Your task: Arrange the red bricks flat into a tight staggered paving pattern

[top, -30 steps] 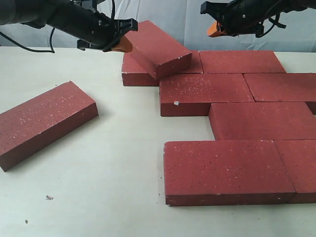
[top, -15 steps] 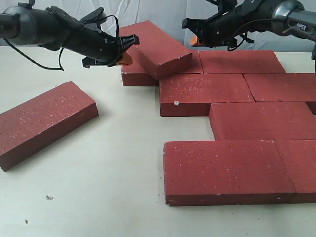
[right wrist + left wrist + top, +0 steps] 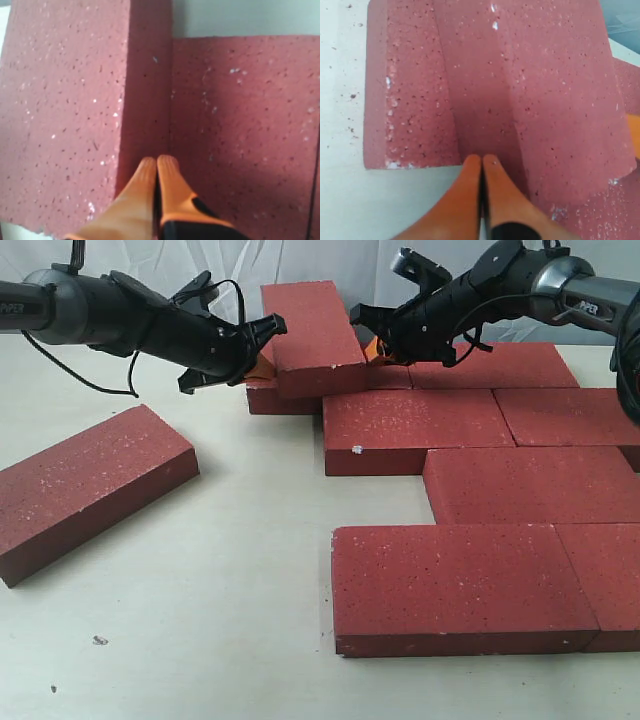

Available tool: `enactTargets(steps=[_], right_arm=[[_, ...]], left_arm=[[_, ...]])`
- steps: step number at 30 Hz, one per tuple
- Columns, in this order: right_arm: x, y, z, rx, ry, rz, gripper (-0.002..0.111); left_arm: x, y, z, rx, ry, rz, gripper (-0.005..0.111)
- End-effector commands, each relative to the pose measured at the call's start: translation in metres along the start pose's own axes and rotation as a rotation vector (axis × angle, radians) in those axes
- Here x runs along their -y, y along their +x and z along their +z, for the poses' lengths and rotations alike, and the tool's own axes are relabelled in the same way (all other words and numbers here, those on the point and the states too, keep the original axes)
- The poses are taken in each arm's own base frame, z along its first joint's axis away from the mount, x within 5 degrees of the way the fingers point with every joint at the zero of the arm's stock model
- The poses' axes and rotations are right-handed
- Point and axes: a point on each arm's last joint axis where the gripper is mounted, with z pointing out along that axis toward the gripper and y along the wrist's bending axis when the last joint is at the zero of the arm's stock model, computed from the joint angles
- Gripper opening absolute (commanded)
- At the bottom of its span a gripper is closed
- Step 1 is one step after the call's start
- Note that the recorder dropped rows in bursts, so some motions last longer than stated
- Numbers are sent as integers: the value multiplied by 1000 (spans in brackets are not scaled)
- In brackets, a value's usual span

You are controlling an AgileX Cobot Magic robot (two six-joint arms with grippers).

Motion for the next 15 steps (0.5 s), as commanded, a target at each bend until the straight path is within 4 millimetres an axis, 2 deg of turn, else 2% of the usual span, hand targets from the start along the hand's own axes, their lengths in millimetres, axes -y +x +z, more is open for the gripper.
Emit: enactTargets(steps=[1,8,15], right_arm=[[-9,5,-6,-79,-41,-23,-1],[-36,2,-27,-110,-99,-101,-1],[-67,6,-46,-172,-141,-192,-1]], left_arm=[[5,0,-1,-11,31,-26,0],[16,4,-9,-84,88,-20,0],[29,3,-28,-123,84,101,0]])
